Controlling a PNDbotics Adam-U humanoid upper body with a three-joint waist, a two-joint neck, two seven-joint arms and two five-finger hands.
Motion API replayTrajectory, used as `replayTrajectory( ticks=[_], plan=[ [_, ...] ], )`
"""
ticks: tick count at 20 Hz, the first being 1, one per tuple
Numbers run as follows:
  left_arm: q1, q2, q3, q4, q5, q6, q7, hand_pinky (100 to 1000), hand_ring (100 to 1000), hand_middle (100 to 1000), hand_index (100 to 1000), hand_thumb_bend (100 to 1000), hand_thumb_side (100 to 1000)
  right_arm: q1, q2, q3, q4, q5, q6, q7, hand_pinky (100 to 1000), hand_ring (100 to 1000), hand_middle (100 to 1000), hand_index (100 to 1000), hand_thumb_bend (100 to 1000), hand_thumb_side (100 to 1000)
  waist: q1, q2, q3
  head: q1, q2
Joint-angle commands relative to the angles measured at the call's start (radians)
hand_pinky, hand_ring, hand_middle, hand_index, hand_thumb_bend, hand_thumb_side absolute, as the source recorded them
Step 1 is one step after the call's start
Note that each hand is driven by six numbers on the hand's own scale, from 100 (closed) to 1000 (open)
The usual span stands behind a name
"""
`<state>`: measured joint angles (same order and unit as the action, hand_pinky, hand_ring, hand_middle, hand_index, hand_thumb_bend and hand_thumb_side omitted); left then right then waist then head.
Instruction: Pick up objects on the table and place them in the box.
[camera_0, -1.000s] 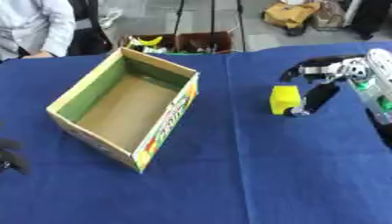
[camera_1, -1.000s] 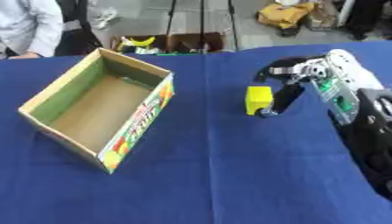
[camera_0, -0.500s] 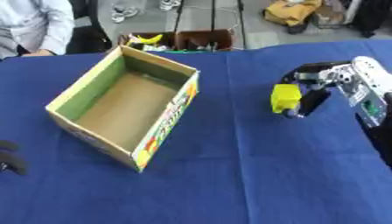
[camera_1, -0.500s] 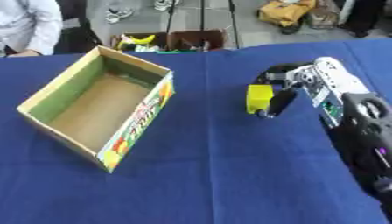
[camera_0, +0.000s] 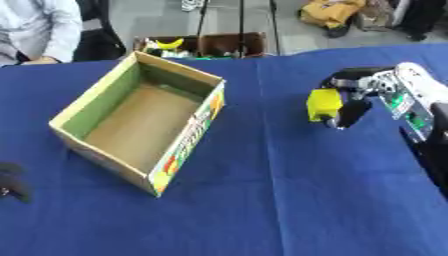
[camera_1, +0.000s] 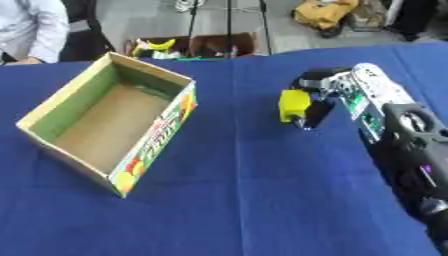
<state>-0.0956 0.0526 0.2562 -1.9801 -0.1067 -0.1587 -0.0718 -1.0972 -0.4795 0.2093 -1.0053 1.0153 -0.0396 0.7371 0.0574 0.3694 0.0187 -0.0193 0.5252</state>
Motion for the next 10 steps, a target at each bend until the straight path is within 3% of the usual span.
replayTrajectory(
  ticks=[1,10],
  plan=[
    [-0.005,0.009,0.0,-0.02,0.0,-0.001,-0.005,371,423,524,855,100,981,-0.025,-0.012,-0.012,-0.016,-0.006,0.013,-0.035,689,768,663,785,100,179,-0.002,-0.018,0.0,-0.002,-0.012],
    [-0.006,0.009,0.001,-0.02,0.001,0.001,-0.006,371,425,524,855,100,982,-0.026,-0.017,-0.024,-0.059,-0.044,0.078,-0.13,641,633,516,654,100,152,-0.002,-0.019,-0.004,-0.001,-0.014]
  ],
)
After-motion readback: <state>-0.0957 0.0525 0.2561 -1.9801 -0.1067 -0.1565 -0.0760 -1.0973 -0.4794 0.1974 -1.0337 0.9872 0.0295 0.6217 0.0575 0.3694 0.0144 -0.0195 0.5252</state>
